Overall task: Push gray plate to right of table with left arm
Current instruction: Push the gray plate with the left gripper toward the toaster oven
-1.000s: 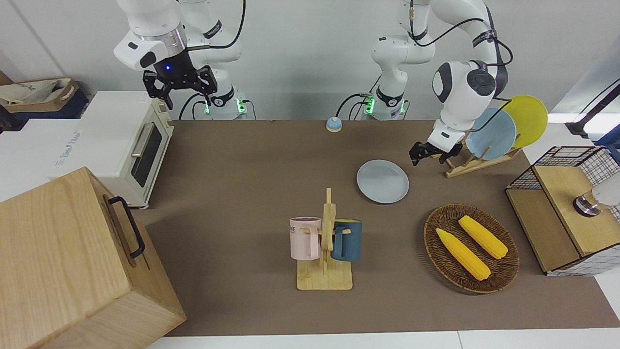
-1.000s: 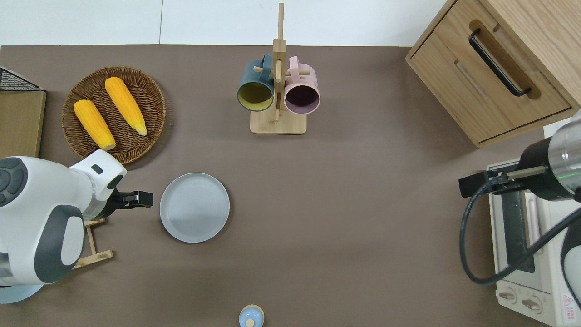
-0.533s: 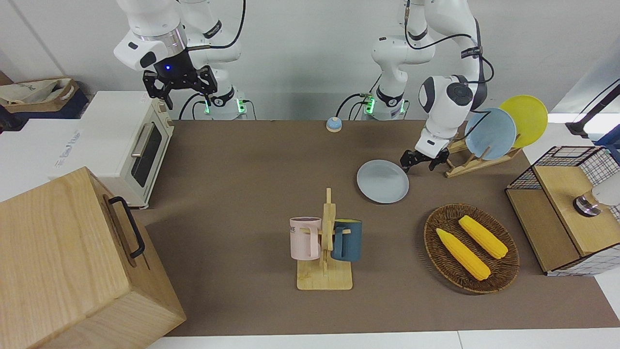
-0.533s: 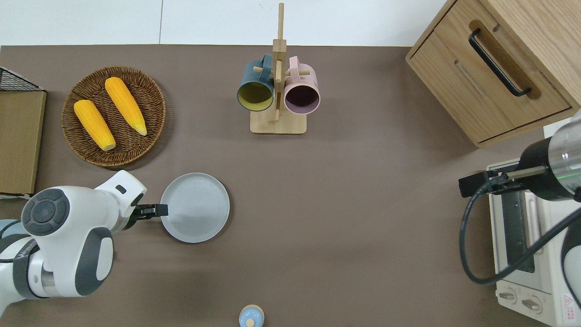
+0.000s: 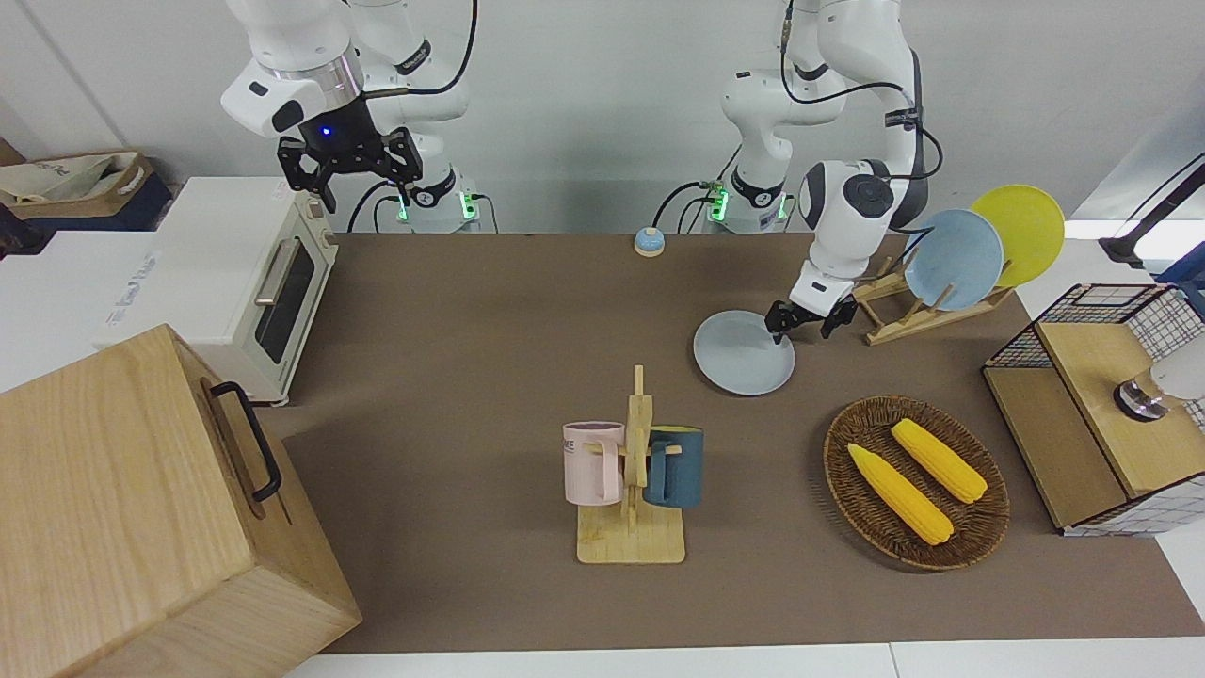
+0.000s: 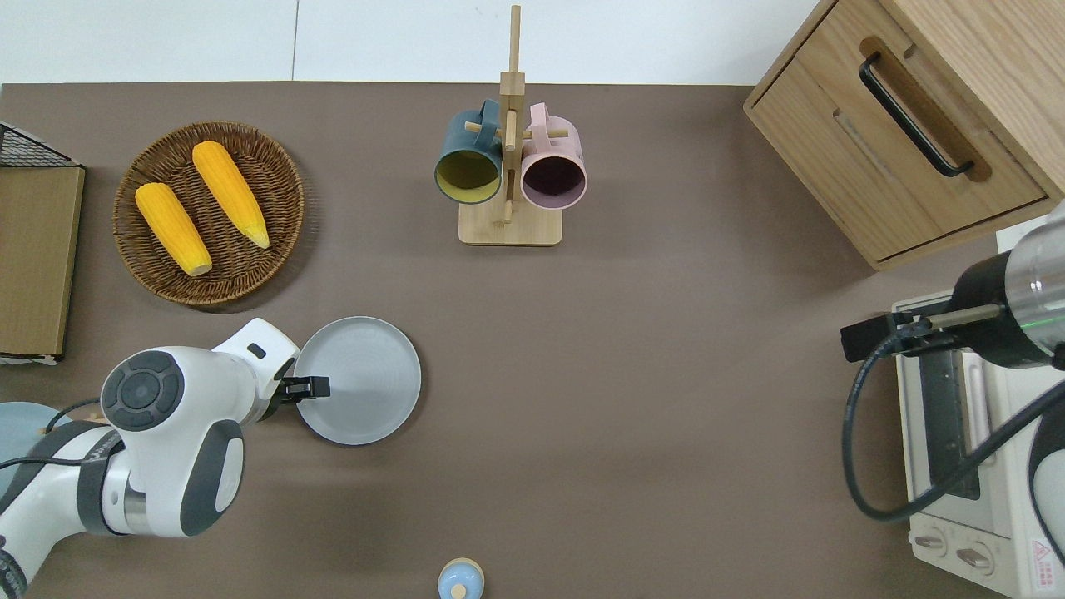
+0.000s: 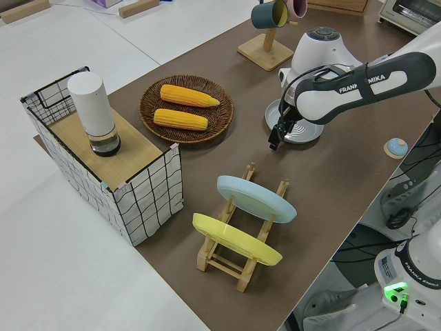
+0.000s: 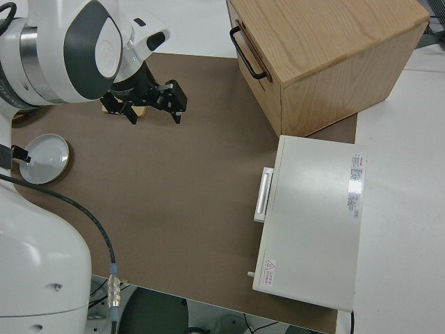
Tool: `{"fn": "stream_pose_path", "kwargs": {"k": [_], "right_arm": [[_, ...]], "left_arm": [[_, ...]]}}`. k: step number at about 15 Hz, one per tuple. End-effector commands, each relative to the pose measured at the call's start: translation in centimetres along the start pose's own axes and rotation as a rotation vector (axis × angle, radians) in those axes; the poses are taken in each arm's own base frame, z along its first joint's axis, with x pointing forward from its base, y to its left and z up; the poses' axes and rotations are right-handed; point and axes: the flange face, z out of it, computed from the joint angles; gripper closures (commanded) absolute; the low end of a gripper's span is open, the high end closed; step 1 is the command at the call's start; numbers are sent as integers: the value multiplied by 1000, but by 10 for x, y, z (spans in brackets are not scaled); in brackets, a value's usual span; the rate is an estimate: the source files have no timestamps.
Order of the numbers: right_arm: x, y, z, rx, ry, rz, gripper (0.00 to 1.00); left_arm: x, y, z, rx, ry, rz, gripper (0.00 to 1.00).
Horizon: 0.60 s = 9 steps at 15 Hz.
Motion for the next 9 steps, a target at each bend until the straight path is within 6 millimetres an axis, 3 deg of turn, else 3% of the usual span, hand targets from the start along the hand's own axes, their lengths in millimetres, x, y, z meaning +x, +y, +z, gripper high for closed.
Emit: {"fn": "stream_pose_path", "kwargs": {"k": [1,2,4,9], "right_arm": [[-3,1,-4,10,-4,4,17],[-3,1,-4,10,-4,4,17],[-3,2,-4,10,-4,6,17],[-3,2,-4,10,-4,6,17]], "left_arm": [[-3,4,3,14,17,-21,181],[-3,5,3,15,17,-20,348],[-4,9,4,22,17,-12,979],[-5,11,6,42,17,15,1000]]}}
